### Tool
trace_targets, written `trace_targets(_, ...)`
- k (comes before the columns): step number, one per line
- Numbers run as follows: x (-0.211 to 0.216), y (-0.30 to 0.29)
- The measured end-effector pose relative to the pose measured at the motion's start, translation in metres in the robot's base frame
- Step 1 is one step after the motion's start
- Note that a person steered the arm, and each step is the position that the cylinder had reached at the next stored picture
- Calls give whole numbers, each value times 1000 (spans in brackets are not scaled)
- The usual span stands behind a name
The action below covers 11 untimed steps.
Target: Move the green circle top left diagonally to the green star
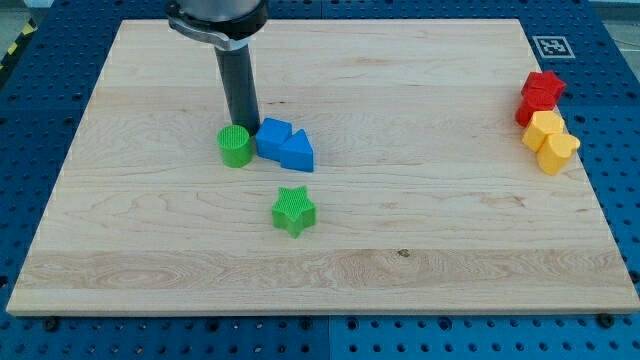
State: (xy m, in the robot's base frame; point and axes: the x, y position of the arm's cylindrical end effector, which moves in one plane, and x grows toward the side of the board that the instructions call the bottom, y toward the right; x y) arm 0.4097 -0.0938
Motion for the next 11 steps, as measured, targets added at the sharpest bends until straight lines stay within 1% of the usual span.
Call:
trace_targets(1, 2, 0)
trace_targets(6, 47, 0)
trace_targets(8, 52, 0)
trace_targets(9, 61, 0)
trace_targets(11, 62, 10)
